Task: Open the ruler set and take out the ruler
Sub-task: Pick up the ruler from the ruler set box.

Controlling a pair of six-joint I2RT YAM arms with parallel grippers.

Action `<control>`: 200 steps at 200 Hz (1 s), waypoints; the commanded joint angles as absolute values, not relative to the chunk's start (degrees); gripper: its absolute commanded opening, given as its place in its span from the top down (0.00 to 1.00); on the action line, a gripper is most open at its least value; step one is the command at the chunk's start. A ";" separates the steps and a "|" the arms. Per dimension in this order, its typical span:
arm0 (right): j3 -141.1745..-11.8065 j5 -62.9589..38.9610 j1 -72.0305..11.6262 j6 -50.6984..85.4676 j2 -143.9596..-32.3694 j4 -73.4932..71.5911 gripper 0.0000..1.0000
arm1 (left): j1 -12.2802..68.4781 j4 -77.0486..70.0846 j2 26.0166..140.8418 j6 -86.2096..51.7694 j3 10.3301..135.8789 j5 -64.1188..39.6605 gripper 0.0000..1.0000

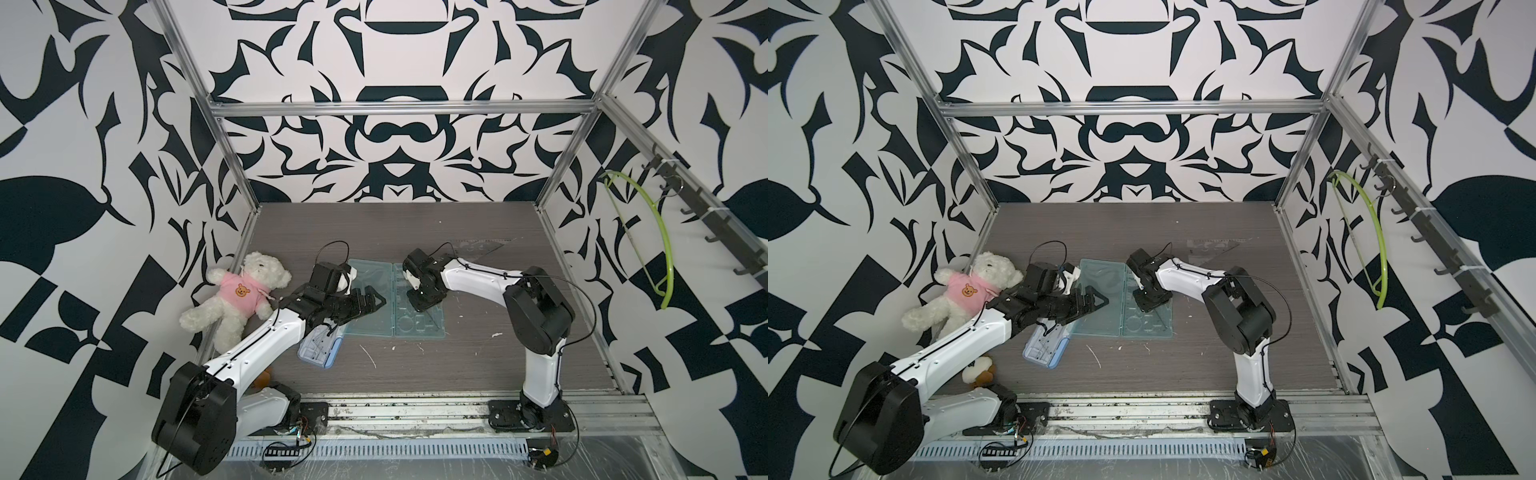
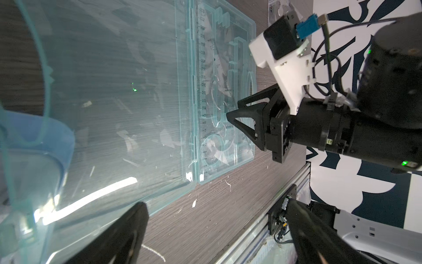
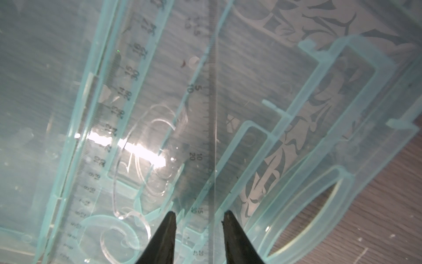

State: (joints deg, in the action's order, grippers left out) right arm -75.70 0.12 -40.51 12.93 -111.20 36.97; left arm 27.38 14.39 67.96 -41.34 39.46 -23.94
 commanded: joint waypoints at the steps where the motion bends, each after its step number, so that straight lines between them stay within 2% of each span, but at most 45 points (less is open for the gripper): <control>1: -74.33 3.21 -41.43 15.37 -113.38 33.92 0.64 | 27.48 13.54 67.95 -41.84 40.36 -23.14 0.01; 109: -69.87 4.16 -42.98 19.69 -112.56 28.73 0.81 | 27.43 13.84 67.93 -42.01 40.51 -22.93 0.01; 200: -72.23 5.45 -43.00 20.05 -107.86 31.00 0.83 | 27.42 13.87 67.91 -42.10 40.46 -22.85 0.01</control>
